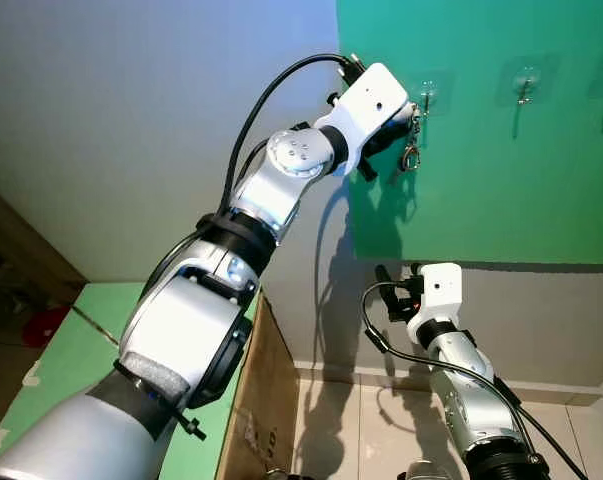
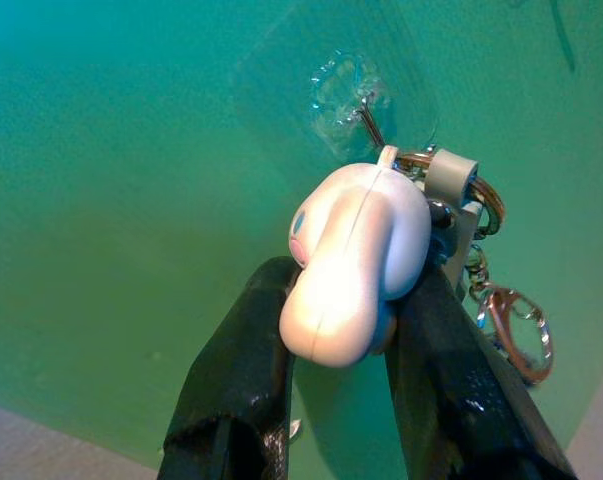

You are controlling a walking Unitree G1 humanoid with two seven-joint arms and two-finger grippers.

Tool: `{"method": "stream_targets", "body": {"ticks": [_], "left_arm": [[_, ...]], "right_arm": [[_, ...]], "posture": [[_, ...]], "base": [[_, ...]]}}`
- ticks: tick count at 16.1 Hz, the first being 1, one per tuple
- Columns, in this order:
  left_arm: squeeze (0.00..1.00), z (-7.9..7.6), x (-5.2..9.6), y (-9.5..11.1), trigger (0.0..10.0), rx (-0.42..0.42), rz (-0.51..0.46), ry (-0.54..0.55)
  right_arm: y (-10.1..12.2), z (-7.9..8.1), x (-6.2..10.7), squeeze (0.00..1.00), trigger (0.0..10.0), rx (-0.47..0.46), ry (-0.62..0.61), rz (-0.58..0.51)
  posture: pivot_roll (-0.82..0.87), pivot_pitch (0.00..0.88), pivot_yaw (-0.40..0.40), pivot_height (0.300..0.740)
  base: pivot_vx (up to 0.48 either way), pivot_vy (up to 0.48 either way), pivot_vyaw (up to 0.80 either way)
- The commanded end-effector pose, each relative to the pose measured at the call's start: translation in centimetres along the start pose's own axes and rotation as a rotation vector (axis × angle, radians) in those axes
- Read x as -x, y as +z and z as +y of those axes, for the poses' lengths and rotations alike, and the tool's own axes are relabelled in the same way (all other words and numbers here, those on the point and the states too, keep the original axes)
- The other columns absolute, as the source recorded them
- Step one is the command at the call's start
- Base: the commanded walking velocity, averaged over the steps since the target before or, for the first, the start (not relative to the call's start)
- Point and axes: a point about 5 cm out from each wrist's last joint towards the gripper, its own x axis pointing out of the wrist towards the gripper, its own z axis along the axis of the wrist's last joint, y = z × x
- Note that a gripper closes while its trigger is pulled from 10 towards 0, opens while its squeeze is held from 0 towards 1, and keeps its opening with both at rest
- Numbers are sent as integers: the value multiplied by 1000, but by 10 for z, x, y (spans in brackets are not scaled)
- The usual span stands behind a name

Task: Hang keys on a hook

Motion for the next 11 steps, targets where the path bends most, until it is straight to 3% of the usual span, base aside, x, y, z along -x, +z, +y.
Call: {"method": "stream_targets", "body": {"ticks": [1,5,6,8,9,11], "left_arm": [[0,9,-2,12,0,-58,3,31],[0,21,-1,32,0,-103,-49,65],[0,26,2,34,0,-47,-95,98],[0,35,10,23,0,42,-130,173],[0,40,16,11,0,127,-137,216],[0,46,23,10,0,163,-178,255]], "right_arm": [[1,9,-3,0,10000,2,30,-5],[-1,11,-1,0,10000,-4,26,-2],[-4,11,0,0,10000,-7,24,3],[-5,11,2,0,10000,-8,25,6],[-5,10,3,0,10000,-5,32,11],[-6,8,2,0,10000,3,44,21]], "posture": [[-308,0,231,740],[-311,0,246,740],[-311,0,247,740],[-304,1,234,740],[-297,2,222,740],[-285,0,209,740]], "base": [[0,0,0],[0,0,0],[0,0,0],[0,0,0],[0,0,0],[0,0,0]]}}
